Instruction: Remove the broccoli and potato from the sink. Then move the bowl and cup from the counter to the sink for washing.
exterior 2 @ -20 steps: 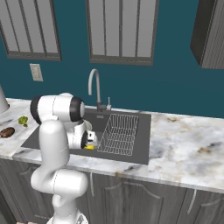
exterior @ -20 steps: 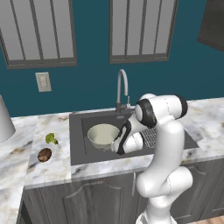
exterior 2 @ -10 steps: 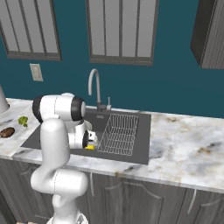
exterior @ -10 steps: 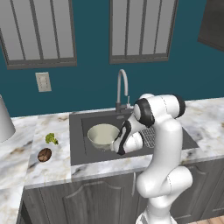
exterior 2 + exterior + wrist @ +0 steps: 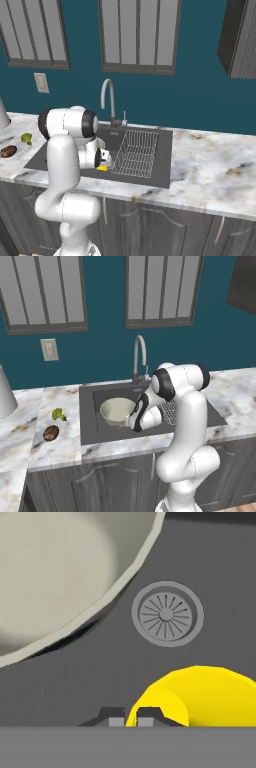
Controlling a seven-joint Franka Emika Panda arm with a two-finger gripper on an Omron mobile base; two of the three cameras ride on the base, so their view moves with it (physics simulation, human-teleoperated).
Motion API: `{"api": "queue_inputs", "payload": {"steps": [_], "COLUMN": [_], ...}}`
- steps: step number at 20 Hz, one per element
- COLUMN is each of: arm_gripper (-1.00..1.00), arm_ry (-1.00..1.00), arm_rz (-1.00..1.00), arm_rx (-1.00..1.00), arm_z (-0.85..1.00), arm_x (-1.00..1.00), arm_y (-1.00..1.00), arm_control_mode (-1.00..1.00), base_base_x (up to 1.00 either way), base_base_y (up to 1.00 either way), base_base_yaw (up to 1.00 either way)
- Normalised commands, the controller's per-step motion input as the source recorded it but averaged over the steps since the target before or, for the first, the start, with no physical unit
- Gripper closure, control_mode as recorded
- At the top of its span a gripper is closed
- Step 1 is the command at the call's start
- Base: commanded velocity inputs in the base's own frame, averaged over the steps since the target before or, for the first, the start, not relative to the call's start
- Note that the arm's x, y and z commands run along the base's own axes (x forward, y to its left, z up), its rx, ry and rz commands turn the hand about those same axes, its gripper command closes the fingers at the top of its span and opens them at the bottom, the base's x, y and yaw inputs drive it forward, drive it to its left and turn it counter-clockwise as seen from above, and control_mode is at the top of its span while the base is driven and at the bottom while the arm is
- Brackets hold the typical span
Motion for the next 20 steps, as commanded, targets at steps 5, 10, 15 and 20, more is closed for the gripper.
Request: {"api": "queue_inputs", "payload": {"steps": [5, 10, 15, 20], "arm_gripper": [1.00, 1.00, 1.00, 1.00], "arm_ry": [0.00, 0.00, 0.00, 0.00], "arm_rz": [-0.04, -0.04, -0.04, -0.05], "arm_rx": [0.01, 0.00, 0.00, 0.00], "arm_z": [-0.18, -0.16, -0.15, -0.14], "arm_x": [0.00, 0.00, -0.04, -0.10], "arm_y": [0.01, 0.00, 0.00, 0.00], "arm_control_mode": [-1.00, -1.00, -1.00, -1.00], "base_base_x": [0.00, 0.00, 0.00, 0.00], "base_base_y": [0.00, 0.00, 0.00, 0.00], "base_base_yaw": [0.00, 0.00, 0.00, 0.00]}}
